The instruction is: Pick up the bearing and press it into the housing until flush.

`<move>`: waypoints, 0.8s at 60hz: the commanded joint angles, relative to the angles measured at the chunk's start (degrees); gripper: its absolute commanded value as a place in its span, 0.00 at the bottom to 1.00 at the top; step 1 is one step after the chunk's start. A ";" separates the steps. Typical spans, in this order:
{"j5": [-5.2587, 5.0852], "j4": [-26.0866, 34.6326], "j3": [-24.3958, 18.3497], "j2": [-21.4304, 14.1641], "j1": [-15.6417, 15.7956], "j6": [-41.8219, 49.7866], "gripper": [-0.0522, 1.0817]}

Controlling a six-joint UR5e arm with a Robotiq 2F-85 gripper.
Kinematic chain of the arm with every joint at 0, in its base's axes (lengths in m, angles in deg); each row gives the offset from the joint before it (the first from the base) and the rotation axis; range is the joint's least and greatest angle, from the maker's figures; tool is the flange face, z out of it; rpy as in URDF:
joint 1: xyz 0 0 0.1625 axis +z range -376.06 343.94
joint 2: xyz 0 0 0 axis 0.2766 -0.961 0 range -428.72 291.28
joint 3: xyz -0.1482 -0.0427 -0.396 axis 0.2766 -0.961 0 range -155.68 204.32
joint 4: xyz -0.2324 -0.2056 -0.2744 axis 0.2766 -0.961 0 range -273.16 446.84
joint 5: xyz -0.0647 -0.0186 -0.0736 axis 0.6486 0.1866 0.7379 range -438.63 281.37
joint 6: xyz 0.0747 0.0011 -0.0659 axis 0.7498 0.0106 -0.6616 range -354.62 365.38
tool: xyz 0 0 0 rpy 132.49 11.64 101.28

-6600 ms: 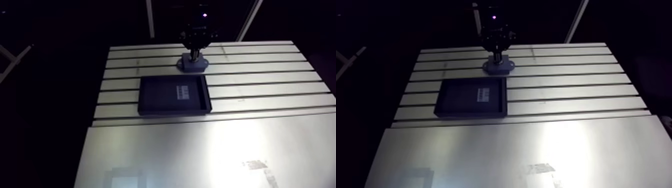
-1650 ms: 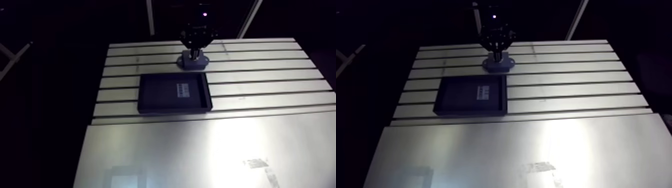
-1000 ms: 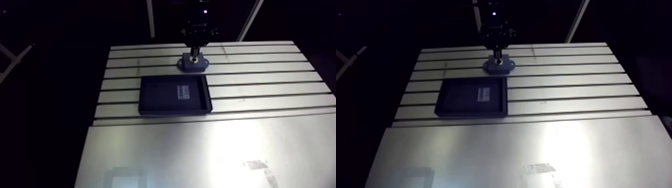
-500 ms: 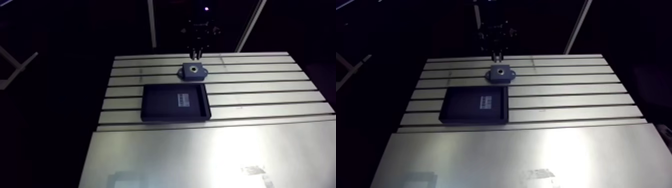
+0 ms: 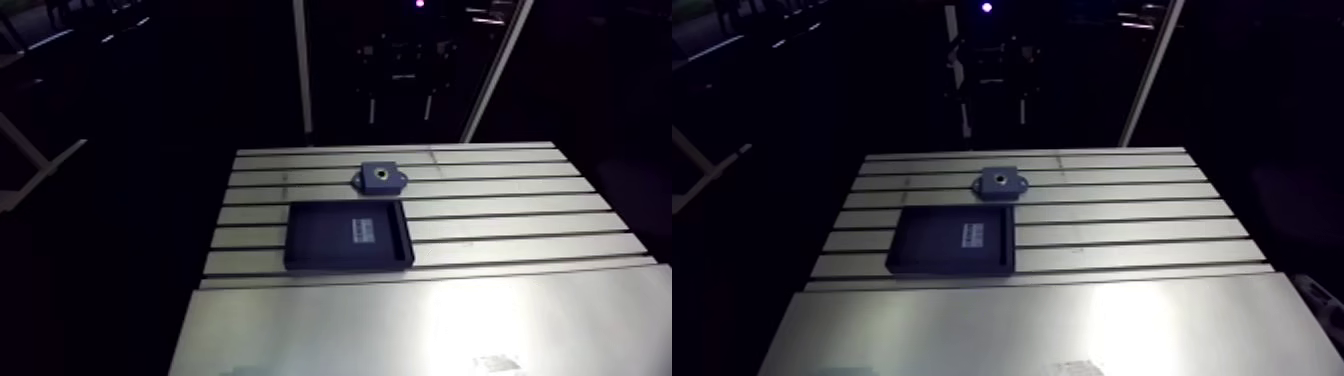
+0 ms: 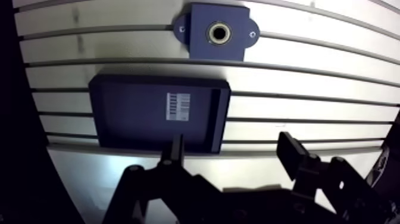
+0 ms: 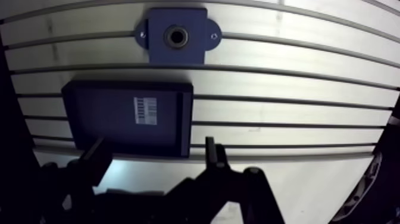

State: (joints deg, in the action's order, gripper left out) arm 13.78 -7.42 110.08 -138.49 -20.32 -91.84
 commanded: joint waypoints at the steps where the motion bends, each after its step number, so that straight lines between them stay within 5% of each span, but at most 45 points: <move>1: 0.38 8.44 -1.34 -8.55 -0.29 -0.03 0.05; 48: -0.26 4.42 -0.46 -13.76 0.04 0.68 0.06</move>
State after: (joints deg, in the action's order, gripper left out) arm 13.56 -1.72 109.53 -151.55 -20.24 -91.37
